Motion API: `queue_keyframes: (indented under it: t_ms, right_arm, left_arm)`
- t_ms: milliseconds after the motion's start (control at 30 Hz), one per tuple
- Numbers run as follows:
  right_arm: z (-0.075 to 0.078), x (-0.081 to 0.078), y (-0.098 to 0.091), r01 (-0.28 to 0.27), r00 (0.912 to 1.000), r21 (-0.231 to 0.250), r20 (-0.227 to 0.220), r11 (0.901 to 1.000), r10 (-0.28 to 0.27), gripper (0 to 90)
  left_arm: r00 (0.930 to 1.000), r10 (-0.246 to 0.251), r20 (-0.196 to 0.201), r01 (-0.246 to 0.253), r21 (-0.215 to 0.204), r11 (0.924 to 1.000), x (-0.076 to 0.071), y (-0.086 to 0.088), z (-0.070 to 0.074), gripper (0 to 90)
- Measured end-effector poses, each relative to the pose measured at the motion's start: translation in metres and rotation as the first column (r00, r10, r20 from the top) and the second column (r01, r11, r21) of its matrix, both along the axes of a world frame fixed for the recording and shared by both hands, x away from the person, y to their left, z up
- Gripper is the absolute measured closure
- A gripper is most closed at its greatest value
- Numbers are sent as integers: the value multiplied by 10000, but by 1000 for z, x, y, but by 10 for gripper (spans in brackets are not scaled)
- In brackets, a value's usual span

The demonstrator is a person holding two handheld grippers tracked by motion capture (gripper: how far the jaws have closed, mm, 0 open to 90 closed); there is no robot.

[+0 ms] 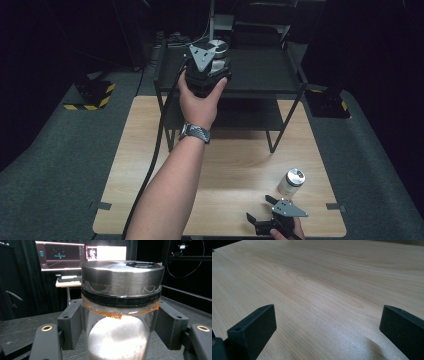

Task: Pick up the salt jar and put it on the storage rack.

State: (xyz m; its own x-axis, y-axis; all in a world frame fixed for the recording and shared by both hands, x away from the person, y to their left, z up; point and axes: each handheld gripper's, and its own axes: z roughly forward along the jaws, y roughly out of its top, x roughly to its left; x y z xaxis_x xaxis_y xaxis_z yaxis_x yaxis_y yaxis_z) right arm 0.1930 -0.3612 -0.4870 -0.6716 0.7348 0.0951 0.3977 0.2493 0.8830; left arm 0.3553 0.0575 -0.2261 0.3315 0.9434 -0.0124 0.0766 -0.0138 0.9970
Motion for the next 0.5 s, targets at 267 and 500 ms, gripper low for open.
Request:
queue_keyframes:
  t_ms: [267, 500]
  right_arm:
    - [0, 1, 0, -13, 10000, 8, -45, 10000, 13, 2]
    - [0, 1, -1, 13, 10000, 61, -81, 10000, -13, 2]
  left_arm:
    - [9997, -71, -249, 70, -56, 10000, 11, 1, 5, 311]
    - [10000, -10, -49, 10, -133, 9999, 12, 0, -1, 311]
